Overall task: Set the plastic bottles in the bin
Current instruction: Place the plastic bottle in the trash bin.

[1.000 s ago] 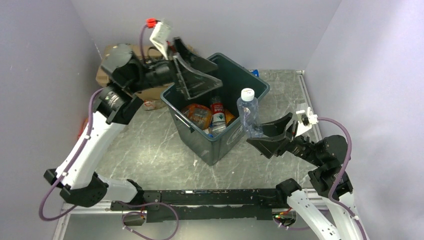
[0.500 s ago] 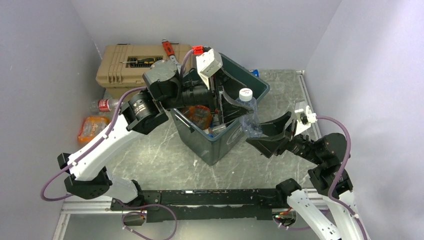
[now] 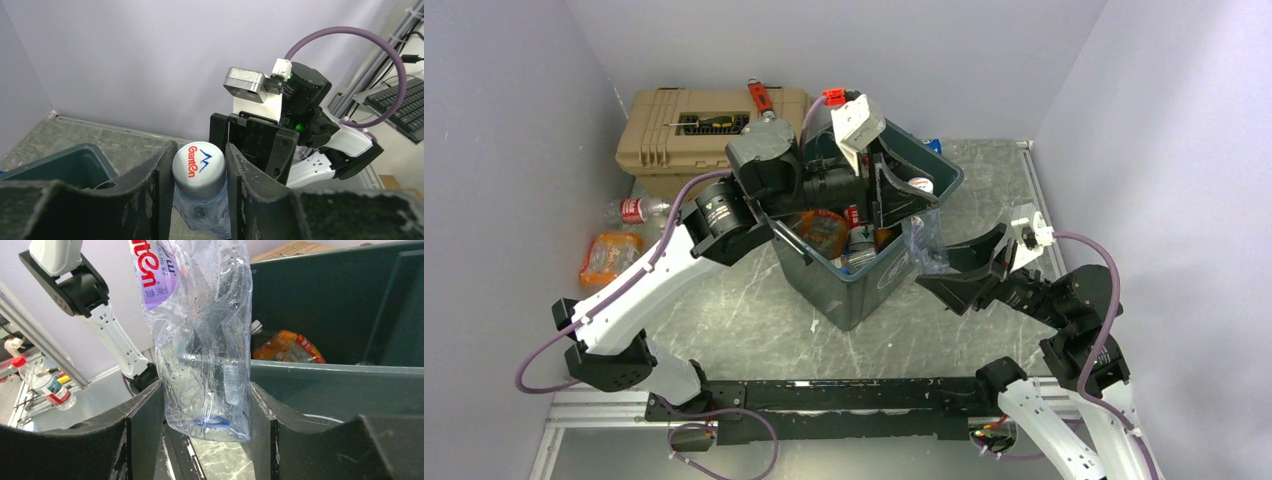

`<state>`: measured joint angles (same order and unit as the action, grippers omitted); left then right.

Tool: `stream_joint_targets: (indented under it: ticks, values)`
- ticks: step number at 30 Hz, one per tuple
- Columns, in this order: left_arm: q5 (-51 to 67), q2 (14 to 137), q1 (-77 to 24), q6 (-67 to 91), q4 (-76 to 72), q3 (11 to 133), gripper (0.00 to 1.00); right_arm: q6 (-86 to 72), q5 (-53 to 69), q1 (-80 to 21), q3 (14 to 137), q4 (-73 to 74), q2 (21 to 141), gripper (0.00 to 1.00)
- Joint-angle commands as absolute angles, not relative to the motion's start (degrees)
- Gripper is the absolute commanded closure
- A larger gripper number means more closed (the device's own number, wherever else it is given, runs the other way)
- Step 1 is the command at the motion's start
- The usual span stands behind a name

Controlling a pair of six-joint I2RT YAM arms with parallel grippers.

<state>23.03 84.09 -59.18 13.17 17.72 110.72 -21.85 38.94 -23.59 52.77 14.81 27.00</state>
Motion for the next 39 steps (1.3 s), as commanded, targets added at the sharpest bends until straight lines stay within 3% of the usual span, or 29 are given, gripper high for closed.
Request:
stream_joint_targets:
  ticks: [1, 2, 4, 6, 7, 11, 12, 18, 27, 34, 39]
  values:
    - [23.41, 85.26, -60.22, 12.59, 19.39, 114.01, 0.71, -20.49, 38.78, -23.73, 55.10, 14.27, 26.35, 1.00]
    - [23.50, 85.42, -60.35, 12.51, 19.76, 114.15, 0.75, -20.41, 38.64, -23.73, 55.11, 14.38, 26.30, 1.00]
    - [23.70, 85.40, -60.78, 11.91, 20.05, 114.14, 0.97, -20.34, 38.42, -23.73, 55.19, 14.51, 26.17, 1.00]
    - [22.75, 84.84, -61.32, 11.46, 19.50, 113.25, 1.00, -20.73, 38.41, -23.73, 55.11, 14.46, 25.98, 1.00]
    - [21.98, 84.21, -61.53, 11.03, 18.93, 112.62, 1.00, -21.23, 38.03, -23.73, 55.23, 14.42, 25.87, 0.93]
    - [13.79, 79.82, -61.79, 9.61, 14.28, 108.13, 1.00, -23.11, 37.88, -23.73, 56.78, 14.95, 25.05, 0.04]
    - [11.62, 78.41, -61.74, 8.95, 12.69, 106.84, 1.00, -23.24, 37.35, -23.73, 57.39, 15.43, 24.79, 0.01]
    - [4.51, 71.60, -61.76, 1.99, 5.68, 103.15, 1.00, -21.19, 33.40, -23.73, 60.63, 22.70, 21.29, 0.00]
    - [-10.70, 74.54, -61.70, -23.06, 7.76, 106.47, 1.00, -25.36, 9.57, -23.73, 49.61, 28.31, 7.82, 0.00]
    - [-12.06, 85.41, -61.21, -29.15, 16.00, 107.84, 1.00, -31.76, 0.93, -23.73, 42.50, 30.50, 3.79, 0.00]
    - [-1.47, 88.99, -51.34, -17.15, 17.30, 105.97, 1.00, -37.06, -1.29, -23.73, 37.49, 30.86, 0.46, 0.00]
